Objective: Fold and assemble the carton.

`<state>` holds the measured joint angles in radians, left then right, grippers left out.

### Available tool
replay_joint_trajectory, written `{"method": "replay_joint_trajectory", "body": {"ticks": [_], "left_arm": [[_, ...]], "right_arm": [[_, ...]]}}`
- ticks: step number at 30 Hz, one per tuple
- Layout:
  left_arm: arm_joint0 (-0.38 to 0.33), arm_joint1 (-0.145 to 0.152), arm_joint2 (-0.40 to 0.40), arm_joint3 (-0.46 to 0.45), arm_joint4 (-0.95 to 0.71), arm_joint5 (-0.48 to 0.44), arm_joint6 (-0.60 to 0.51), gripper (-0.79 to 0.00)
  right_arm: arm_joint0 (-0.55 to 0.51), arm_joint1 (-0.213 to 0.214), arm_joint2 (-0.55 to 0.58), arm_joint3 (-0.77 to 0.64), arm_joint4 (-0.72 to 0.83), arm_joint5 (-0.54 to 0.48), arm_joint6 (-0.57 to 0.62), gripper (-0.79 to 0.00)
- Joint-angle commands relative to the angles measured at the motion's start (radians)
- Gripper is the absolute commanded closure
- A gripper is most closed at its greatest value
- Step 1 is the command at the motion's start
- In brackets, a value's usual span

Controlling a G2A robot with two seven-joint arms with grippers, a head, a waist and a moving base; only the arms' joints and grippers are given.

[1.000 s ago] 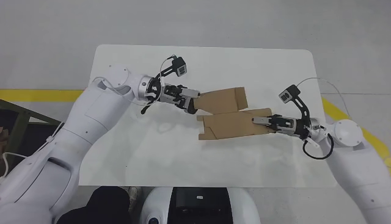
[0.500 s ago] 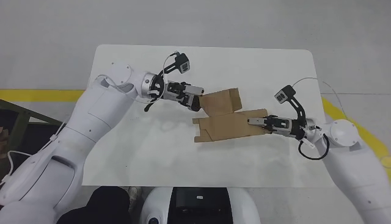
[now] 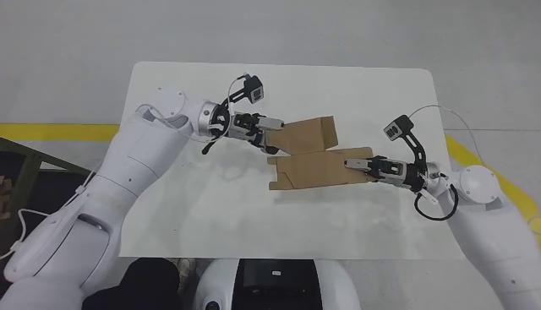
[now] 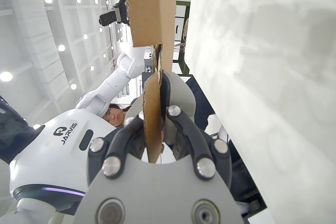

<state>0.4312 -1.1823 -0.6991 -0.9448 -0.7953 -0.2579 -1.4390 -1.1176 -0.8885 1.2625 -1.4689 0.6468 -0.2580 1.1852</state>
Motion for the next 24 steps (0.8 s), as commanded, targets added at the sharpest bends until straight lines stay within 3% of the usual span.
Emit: {"method": "replay_joint_trajectory", "body": {"ticks": [1,5,7,8,15,22,23,24], "left_arm": [[0.001,-0.003,-0.002,0.001,0.005,0.006,-0.003,-0.785],[0.003,-0.008,-0.005,0.004,0.022,0.009,-0.006,-0.773],[0.004,-0.009,-0.007,0.008,0.033,0.013,-0.004,-0.616],[0.005,-0.010,-0.009,0.010,0.037,0.016,-0.003,-0.588],[0.009,-0.013,-0.017,0.033,0.068,0.054,-0.002,-0.585],[0.013,-0.021,-0.018,0.056,0.088,0.091,-0.013,-0.533],[0.012,-0.022,-0.018,0.058,0.090,0.093,-0.015,-0.508],[0.012,-0.023,-0.018,0.062,0.092,0.096,-0.016,-0.434]], "right_arm": [[-0.001,-0.001,0.002,-0.001,0.001,0.000,0.000,0.000],[-0.003,-0.002,0.007,-0.003,-0.001,0.000,-0.001,0.000],[-0.004,-0.003,0.011,-0.003,-0.002,0.001,-0.002,0.000],[-0.005,-0.003,0.012,-0.004,-0.003,0.001,-0.001,0.000],[-0.007,-0.005,0.017,-0.006,-0.007,0.001,0.001,0.000],[-0.008,-0.007,0.022,-0.009,-0.017,0.004,0.004,0.000],[-0.009,-0.008,0.022,-0.010,-0.017,0.004,0.004,0.000],[-0.009,-0.008,0.024,-0.011,-0.019,0.004,0.003,0.000]]}}
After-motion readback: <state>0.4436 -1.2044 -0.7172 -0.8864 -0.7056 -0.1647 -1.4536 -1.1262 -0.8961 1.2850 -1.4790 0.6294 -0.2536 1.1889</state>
